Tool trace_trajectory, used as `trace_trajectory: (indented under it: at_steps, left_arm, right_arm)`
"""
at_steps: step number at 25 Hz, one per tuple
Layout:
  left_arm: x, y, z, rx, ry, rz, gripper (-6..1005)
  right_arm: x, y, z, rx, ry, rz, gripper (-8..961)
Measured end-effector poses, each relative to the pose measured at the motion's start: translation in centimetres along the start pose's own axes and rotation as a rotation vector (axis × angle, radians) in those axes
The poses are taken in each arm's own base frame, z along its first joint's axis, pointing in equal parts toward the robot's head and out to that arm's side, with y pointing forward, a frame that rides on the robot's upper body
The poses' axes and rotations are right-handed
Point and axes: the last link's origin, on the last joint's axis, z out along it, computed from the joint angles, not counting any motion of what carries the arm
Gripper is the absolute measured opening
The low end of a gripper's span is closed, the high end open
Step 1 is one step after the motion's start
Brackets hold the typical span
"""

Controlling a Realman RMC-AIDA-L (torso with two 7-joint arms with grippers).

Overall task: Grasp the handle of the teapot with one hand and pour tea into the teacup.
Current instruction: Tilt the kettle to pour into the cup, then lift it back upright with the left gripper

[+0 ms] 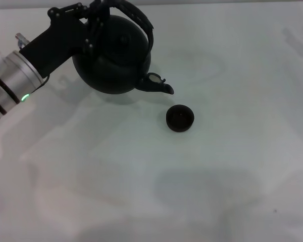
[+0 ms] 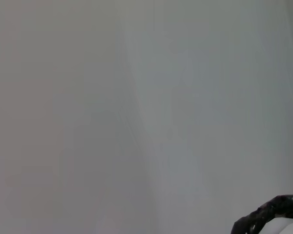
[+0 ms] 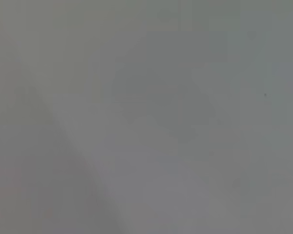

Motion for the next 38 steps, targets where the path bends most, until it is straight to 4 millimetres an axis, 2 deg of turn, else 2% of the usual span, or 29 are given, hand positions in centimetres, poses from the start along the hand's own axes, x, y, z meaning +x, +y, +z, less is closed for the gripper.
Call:
trace_trajectory:
  at_steps: [19,29,38]
  left_arm:
    - [-0.6,0.3,1.2,-0.017,-0.057,0.062,152]
    - [-0.7,1.5,2.6,-0.067,-0.078,0.099,151]
    - [-0.7,1.7,2.9,-0.087,-0.085,0.133,151]
  right_arm:
    - [0.2,0.0,0.1,-0.001,0.0,0.027,872]
    - [0.5,-0.2,-0.3,0.013,0.008,0.029,872]
    - [0.5,-0.2,-0.2,0.012,0.012,0.034,872]
